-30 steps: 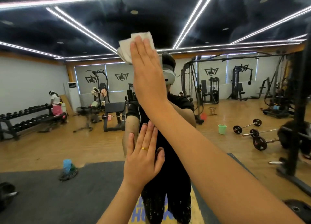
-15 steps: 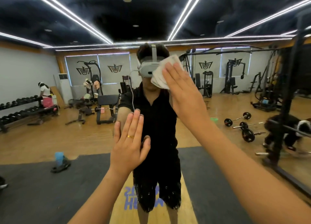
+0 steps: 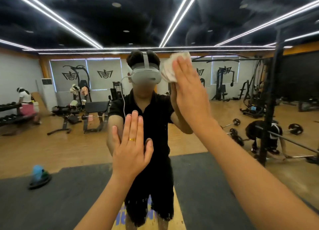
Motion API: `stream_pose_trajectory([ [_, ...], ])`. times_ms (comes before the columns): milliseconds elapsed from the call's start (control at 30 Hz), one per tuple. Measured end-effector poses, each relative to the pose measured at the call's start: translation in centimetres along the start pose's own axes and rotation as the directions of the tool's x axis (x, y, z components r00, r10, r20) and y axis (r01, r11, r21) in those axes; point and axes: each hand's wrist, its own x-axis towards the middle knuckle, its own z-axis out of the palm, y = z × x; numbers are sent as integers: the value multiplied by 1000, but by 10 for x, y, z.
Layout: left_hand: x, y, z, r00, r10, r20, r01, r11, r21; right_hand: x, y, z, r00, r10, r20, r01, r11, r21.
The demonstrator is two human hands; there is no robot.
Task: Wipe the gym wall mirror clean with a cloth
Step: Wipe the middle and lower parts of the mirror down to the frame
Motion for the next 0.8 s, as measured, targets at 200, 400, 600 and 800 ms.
stream_pose_trajectory([
  [200, 1, 6, 4, 1000, -15, -13, 14, 999, -34, 29, -6, 0, 998, 52, -31, -50, 998, 42],
  [400, -1, 7, 3, 1000, -12, -18, 12, 999, -31, -32, -1, 15, 998, 63, 11, -63, 998, 26],
  [600, 0, 6, 4, 999, -16, -47, 15, 1000, -16, 47, -23, 0, 994, 102, 29, -103, 993, 61],
  [800, -2, 5, 5, 998, -13, -55, 12, 1000, -18, 64, -71, 18, 966, -208, 151, 224, 969, -102],
])
